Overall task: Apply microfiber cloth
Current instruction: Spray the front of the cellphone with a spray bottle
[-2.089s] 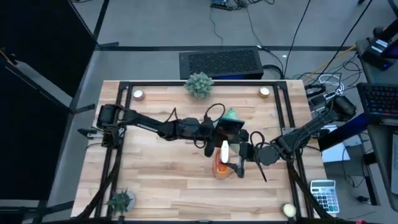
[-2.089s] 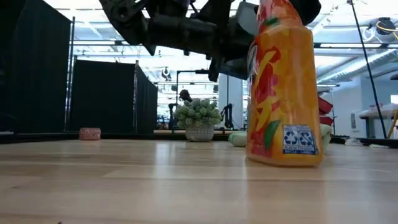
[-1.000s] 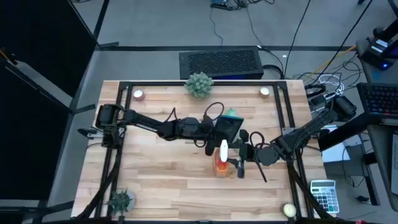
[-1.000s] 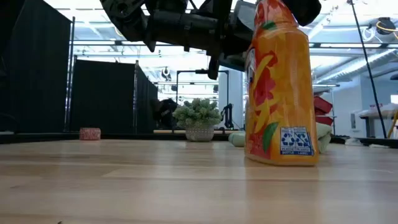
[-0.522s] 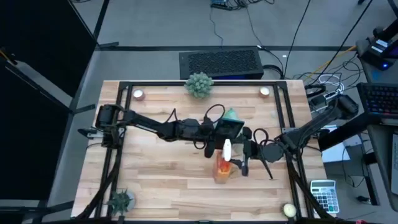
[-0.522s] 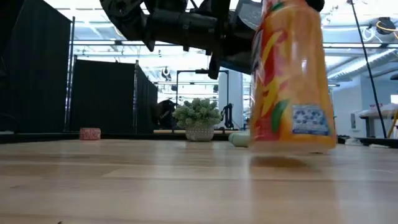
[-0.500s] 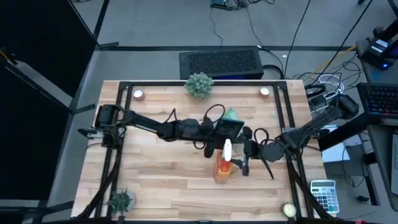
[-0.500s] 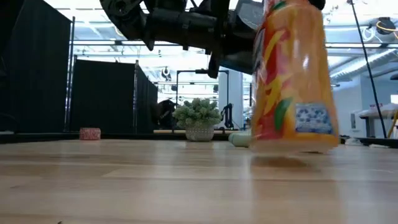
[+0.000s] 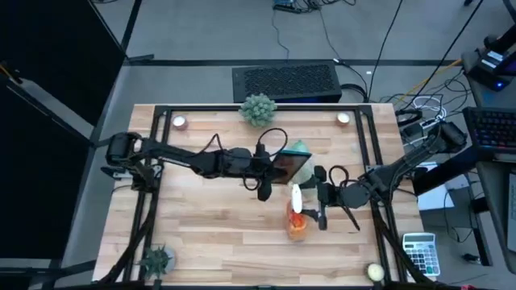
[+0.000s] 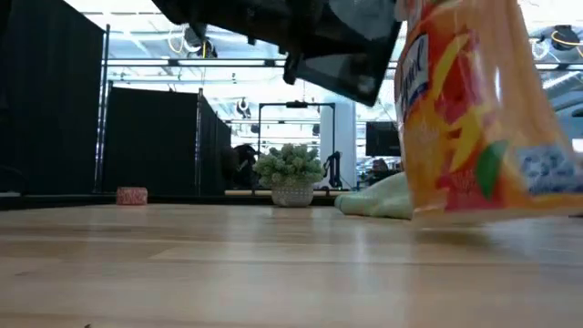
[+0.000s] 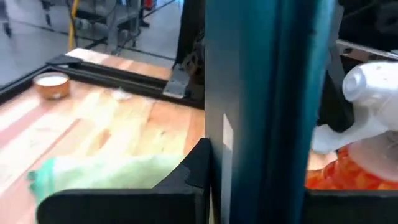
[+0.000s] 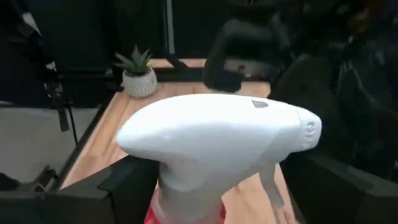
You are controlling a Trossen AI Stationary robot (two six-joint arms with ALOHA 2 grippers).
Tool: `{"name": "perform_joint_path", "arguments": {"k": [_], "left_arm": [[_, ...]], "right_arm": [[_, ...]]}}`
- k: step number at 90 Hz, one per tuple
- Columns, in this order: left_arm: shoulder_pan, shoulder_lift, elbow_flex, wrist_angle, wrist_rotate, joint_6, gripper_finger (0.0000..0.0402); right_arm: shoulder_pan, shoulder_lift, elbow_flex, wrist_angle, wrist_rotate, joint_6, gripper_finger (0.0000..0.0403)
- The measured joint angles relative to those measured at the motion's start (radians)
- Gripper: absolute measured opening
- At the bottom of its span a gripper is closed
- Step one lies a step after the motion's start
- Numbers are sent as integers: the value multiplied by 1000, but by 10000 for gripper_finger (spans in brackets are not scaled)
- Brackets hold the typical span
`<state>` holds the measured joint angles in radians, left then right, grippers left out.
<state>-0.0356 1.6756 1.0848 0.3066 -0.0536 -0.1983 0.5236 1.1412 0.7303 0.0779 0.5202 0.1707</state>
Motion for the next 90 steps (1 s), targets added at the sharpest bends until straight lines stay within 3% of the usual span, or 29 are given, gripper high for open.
{"name": "perform_joint_path", "arguments": {"k": [20, 47, 71, 90], "left_arm": [[-6, -99, 0, -188, -43, 2, 15], [-55, -222, 0, -426, -138, -29, 15], [-85, -244, 1, -470, -148, -32, 15], [-99, -243, 1, -480, -148, -32, 15]], "right_arm": [[-57, 5, 0, 31, 20, 31, 306], [-67, 3, 5, -100, -87, 153, 306], [-86, -17, 1, -74, -216, 174, 307], [-83, -7, 9, -186, -235, 212, 307]]}}
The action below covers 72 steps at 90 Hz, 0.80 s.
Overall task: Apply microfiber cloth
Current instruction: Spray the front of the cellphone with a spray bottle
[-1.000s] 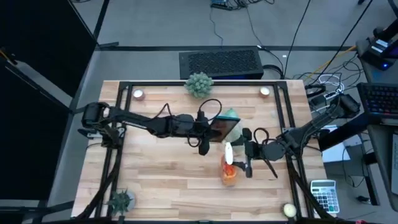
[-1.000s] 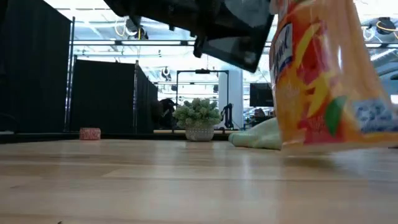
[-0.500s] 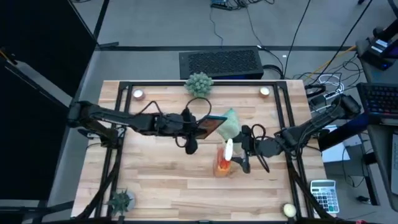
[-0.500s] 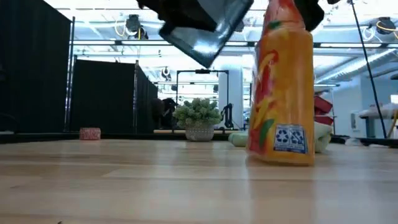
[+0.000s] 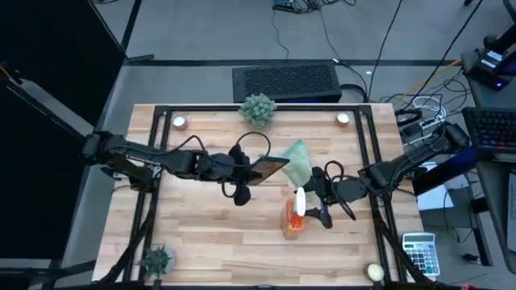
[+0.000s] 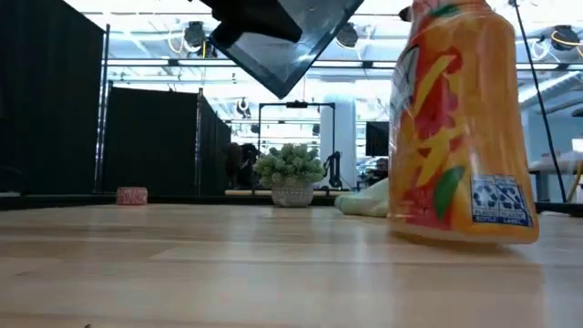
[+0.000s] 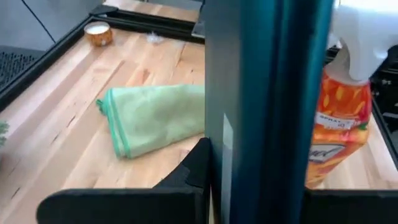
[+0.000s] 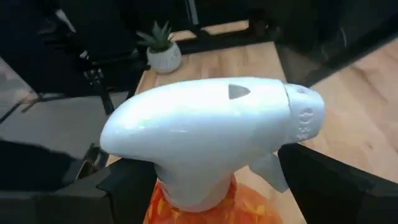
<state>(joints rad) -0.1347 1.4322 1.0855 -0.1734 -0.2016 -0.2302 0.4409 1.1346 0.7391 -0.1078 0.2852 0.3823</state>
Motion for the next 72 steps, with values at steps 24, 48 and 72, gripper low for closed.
{"name": "perform_joint_path", "arguments": {"k": [24, 48, 72], "left_arm": [[-15, 1, 0, 6, -7, 0, 15], [-21, 1, 0, 6, -8, 7, 15], [-24, 1, 0, 1, -8, 10, 15]], "right_arm": [[-1, 97, 2, 78, 4, -20, 307], [1, 114, -3, 53, -16, 16, 307], [14, -61, -15, -145, -10, 48, 306]]}}
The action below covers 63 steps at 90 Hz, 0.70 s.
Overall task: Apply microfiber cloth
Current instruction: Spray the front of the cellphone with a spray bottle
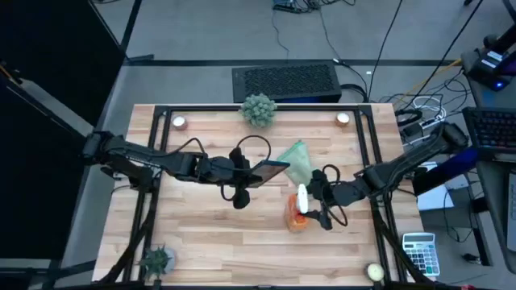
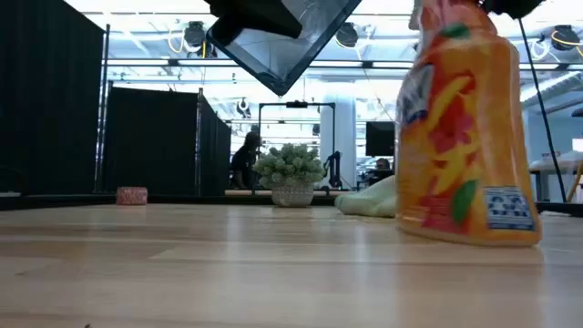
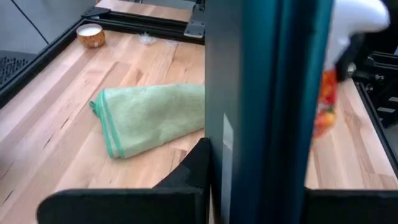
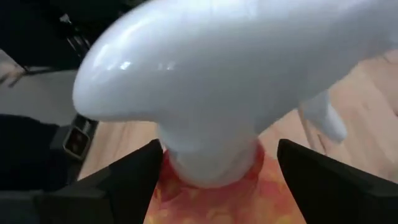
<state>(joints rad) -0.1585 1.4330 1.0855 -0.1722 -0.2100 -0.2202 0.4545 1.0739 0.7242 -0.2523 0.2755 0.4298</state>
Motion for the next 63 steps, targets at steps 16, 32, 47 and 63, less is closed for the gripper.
{"name": "perform_joint_path", "arguments": {"k": [16, 32, 47, 63], "left_arm": [[0, 0, 0, -3, 0, 0, 15], [1, 0, 0, -3, 0, 0, 15], [-1, 0, 0, -3, 0, -2, 15], [-13, -4, 0, -34, -11, -2, 15]], "right_arm": [[1, -77, 1, -189, -30, 134, 306], [1, -125, 2, -332, -76, 265, 306], [20, -110, 3, -382, -94, 348, 306], [39, 42, -6, -196, -88, 340, 306]]}}
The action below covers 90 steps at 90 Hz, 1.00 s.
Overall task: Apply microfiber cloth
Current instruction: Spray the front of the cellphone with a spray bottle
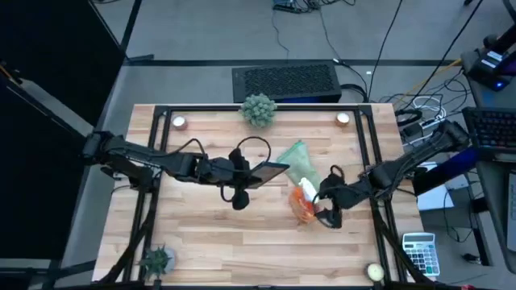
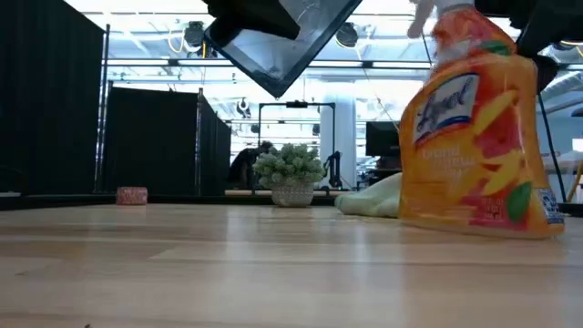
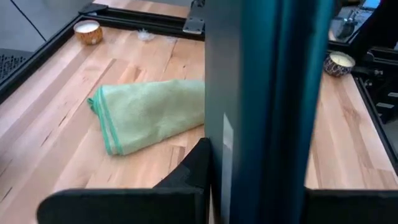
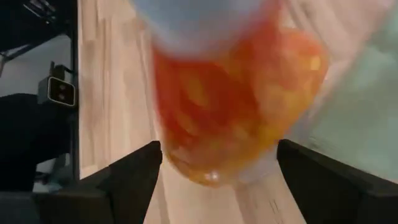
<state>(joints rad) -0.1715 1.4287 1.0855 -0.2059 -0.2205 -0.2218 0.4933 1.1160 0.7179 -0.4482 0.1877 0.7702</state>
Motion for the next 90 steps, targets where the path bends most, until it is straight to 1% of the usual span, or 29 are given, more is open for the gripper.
{"name": "perform_joint_path", "arguments": {"k": [6, 19, 40, 55, 60, 67, 77, 90], "left_arm": [[0, -7, 0, -27, -26, 0, 15], [-1, -37, 0, -74, -88, -6, 15], [10, -135, 0, -153, -274, 1, 15], [14, -207, 0, -155, -314, 1, 15], [14, -228, 0, -152, -315, 1, 15], [14, -247, 0, -148, -321, 1, 15], [14, -265, 0, -146, -334, 1, 15], [14, -278, 0, -144, -359, 9, 15]], "right_arm": [[0, 66, 1, 85, 0, -12, 306], [-6, 195, 1, 312, 49, -71, 306], [-70, 337, 1, 550, 50, -108, 306], [-150, 430, 1, 795, 54, -160, 306], [-181, 459, 1, 858, 79, -171, 306], [-227, 492, 1, 906, 139, -191, 306], [-301, 515, 1, 912, 231, -208, 306], [-380, 518, 1, 916, 239, -256, 306]]}}
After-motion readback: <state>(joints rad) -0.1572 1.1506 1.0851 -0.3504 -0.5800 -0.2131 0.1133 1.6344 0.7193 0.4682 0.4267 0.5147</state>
